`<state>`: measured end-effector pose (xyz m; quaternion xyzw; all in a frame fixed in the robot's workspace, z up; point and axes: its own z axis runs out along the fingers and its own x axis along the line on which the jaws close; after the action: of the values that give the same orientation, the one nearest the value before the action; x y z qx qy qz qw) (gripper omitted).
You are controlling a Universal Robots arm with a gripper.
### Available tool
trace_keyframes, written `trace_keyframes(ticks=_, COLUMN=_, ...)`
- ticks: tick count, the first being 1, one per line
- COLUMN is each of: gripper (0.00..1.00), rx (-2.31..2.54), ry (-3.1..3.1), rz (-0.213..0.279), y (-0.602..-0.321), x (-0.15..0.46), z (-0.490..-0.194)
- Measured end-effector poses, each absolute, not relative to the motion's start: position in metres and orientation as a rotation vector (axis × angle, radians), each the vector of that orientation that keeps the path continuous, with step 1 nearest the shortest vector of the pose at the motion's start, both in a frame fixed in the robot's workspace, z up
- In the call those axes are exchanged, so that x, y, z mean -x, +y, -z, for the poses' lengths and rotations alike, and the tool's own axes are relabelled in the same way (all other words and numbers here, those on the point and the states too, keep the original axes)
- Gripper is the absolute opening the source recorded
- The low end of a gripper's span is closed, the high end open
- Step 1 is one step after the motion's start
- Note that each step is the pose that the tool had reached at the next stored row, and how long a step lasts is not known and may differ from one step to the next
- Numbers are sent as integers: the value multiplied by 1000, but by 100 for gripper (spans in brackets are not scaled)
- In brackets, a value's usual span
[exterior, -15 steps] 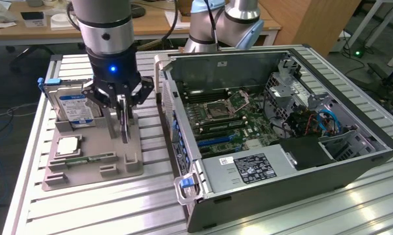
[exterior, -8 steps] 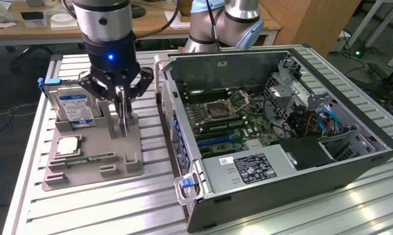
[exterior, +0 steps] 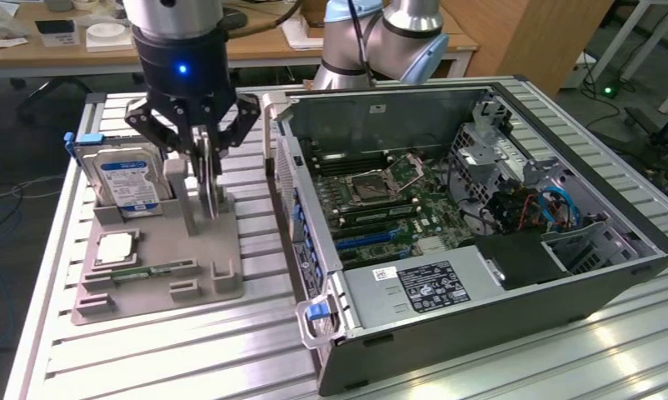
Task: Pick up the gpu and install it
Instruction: 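Pick up the gpu and move the gpu toward the slot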
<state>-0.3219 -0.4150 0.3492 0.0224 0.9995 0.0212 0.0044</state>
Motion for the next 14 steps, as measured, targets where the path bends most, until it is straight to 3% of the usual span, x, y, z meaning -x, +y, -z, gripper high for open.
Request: trace_keyframes(ticks=14, gripper=28, rx=-70, ry=3131, rz=-67, y=-415, x=322, z=-393)
